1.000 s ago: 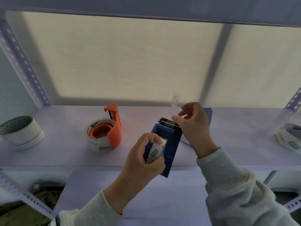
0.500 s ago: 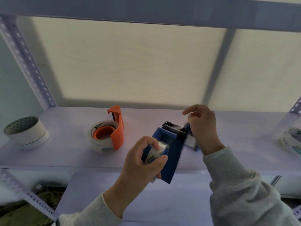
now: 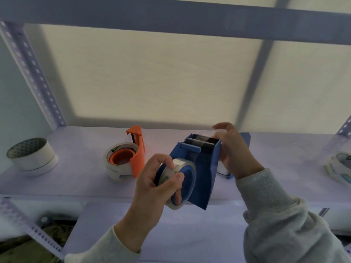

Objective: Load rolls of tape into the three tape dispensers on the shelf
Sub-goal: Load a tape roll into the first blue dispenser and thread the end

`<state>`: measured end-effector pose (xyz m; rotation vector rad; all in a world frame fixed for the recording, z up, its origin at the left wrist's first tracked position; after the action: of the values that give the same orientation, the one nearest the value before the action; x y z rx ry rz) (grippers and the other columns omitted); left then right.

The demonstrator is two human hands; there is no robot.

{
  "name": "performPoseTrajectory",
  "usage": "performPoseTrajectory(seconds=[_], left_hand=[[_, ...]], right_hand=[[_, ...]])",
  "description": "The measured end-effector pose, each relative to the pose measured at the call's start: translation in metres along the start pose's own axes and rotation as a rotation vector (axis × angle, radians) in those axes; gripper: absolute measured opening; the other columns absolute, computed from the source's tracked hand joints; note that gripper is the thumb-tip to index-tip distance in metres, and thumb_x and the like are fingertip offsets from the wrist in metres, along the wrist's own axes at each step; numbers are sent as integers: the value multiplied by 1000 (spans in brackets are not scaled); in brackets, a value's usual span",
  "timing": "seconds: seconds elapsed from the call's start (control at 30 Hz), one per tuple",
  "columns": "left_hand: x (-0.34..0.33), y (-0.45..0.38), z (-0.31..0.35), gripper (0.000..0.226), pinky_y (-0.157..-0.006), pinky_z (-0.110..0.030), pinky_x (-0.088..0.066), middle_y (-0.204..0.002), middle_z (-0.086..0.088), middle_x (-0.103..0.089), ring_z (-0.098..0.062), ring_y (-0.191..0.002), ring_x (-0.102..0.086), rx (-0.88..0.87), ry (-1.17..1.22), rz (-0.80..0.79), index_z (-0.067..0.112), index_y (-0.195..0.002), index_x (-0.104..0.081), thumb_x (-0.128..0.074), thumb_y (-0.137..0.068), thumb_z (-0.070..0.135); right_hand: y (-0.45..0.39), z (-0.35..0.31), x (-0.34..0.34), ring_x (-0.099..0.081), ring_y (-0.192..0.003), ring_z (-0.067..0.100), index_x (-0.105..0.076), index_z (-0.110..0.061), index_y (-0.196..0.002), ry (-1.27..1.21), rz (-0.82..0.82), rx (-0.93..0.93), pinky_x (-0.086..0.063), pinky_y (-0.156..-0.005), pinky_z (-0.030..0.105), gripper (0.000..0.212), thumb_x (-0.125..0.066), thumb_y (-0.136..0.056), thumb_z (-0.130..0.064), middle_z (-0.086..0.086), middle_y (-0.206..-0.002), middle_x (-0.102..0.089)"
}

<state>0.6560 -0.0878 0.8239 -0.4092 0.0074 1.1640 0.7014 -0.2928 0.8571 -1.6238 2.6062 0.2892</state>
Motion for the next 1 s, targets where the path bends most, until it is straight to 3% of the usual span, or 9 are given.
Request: performPoseTrajectory(seconds=[0.07,0.23,0.3,0.4,0.5,0.63,0.73,0.87,1.0], left_hand=[[1,-1,5,17,-42,-27,-46,-52,-6,-54,-20,-40,-49,-28,27,0,26,-79,-56,-67,-67,23],[4,-4,8,16,-43,-26,-45,-54,-4,-53,-18,-40,-47,-37,103,34,24,-78,-55,-66,-67,21],[4,-4,7,16,-44,-27,-45,-54,-3,-53,-18,-40,-47,-30,130,54,23,-78,-55,-66,-67,21],[3,-6,5,15,-43,-26,-45,-53,-4,-51,-18,-41,-47,-31,180,86,22,-77,-56,-67,-70,16],[2,-9,2,13,-43,-26,-45,-56,-7,-51,-18,-41,-46,-9,250,127,19,-77,-55,-65,-72,13],[2,-15,-4,9,-43,-24,-46,-59,-7,-53,-17,-43,-49,26,333,191,16,-83,-51,-59,-82,12],[1,-19,-11,7,-47,-25,-47,-63,-7,-54,-17,-48,-50,43,386,228,17,-84,-50,-51,-88,11],[-4,-25,-24,6,-57,-26,-52,-75,-5,-60,-14,-62,-59,94,368,276,18,-97,-48,-45,-94,14],[-4,-32,-43,30,-68,-28,-55,-101,-14,-62,-19,-82,-65,211,280,298,10,-117,-45,-46,-94,29]], right_hand=[[2,7,-3,-64,-56,19,-60,-11,-95,-21,-64,-66,-52,-50,27,25,-45,-87,6,12,-73,-62],[7,24,-4,-65,-99,34,-61,-16,-116,-167,-196,-90,-54,-87,47,36,-46,-88,3,19,-110,-69],[10,27,-7,-63,-96,34,-60,-19,-120,-195,-240,-61,-53,-85,45,37,-49,-89,-1,21,-110,-68],[17,38,-14,-55,-88,36,-64,-8,-119,-184,-348,14,-45,-79,45,33,-54,-88,-10,36,-102,-59],[25,52,-16,-50,-72,33,-67,0,-102,-236,-310,2,-44,-66,38,23,-49,-91,-9,22,-81,-56],[44,69,-29,-60,-77,29,-62,2,-101,-382,-317,-74,-53,-72,37,29,-51,-88,-22,21,-86,-60],[49,78,-34,-66,-86,24,-59,0,-115,-450,-277,-71,-56,-79,35,37,-39,-101,-27,16,-96,-66],[51,80,-36,-58,-121,30,-53,-7,-133,-595,-255,-166,-39,-108,46,61,-35,-97,-53,17,-128,-63],[41,76,-37,-61,-119,32,-54,-11,-132,-580,-203,-182,-43,-104,45,65,-39,-92,-59,17,-124,-66]])
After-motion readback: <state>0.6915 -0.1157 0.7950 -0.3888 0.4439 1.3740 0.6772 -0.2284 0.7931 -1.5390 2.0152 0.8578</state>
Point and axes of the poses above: each hand's wrist, its own y-axis away from the middle knuckle, its own x-axis out of the back of the hand, z = x × y, the point moved 1 cm from there along -y, towards the middle knuckle
